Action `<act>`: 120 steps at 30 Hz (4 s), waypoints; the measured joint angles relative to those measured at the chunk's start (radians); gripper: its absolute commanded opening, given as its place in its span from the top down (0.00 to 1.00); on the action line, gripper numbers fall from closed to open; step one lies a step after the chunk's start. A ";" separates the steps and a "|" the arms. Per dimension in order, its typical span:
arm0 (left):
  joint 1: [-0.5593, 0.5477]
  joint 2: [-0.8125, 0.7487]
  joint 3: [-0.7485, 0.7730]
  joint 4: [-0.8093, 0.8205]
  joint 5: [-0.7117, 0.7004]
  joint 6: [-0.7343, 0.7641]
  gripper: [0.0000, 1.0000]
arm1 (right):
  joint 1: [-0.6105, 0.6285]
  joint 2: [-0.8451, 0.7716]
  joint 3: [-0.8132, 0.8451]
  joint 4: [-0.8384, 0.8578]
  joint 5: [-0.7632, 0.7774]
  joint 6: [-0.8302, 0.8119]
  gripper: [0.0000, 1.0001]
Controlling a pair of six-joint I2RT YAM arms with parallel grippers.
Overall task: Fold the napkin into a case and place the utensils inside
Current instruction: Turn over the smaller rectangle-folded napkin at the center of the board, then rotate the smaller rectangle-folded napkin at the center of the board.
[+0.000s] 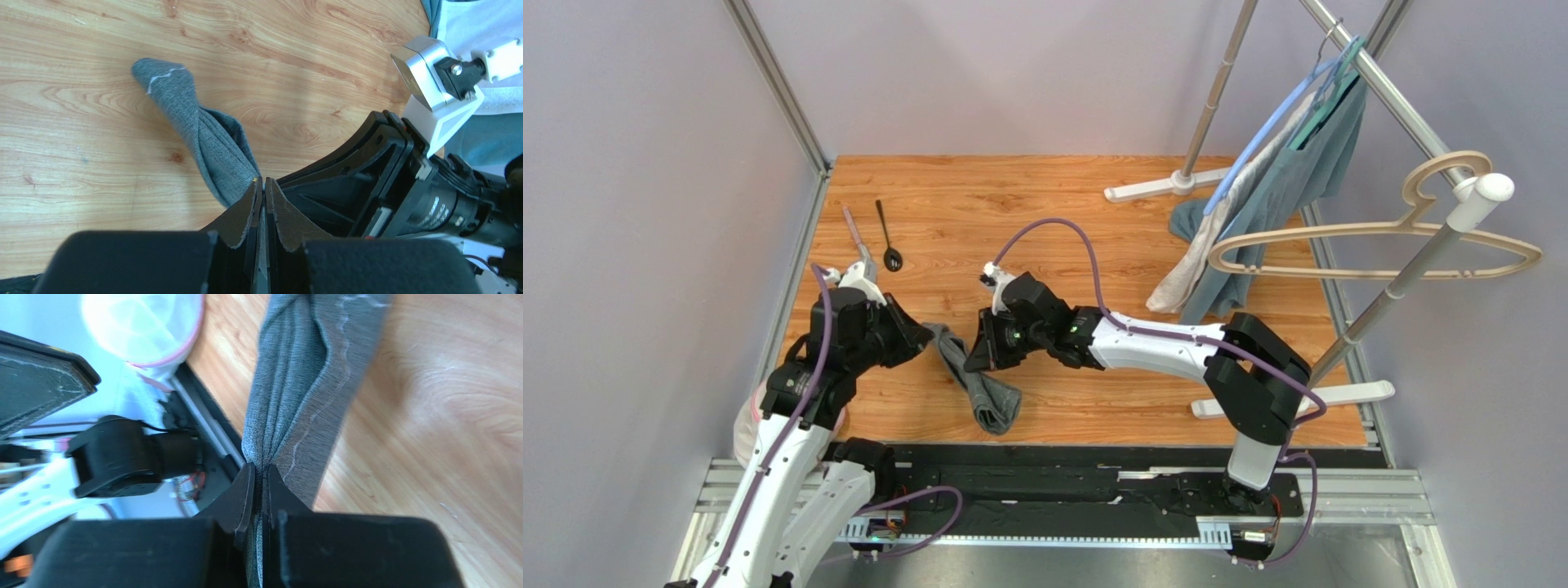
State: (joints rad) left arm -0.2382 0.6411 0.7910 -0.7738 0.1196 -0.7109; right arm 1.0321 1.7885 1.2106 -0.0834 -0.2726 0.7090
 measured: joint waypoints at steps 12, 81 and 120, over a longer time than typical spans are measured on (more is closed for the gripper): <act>0.000 0.060 -0.039 0.021 0.003 0.011 0.91 | -0.183 0.055 -0.429 0.693 -0.210 0.346 1.00; -0.142 1.266 0.451 0.368 0.114 0.017 0.94 | -0.298 -0.108 -0.182 -0.376 0.137 -0.325 0.66; -0.167 1.094 0.306 0.388 -0.017 -0.060 0.93 | -0.400 0.072 0.197 -0.579 0.533 -0.517 0.59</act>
State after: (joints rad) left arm -0.4057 1.7348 1.0966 -0.3862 0.1024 -0.7712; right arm 0.6323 1.8606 1.4075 -0.6624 0.2600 0.1921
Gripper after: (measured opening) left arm 0.073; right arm 0.402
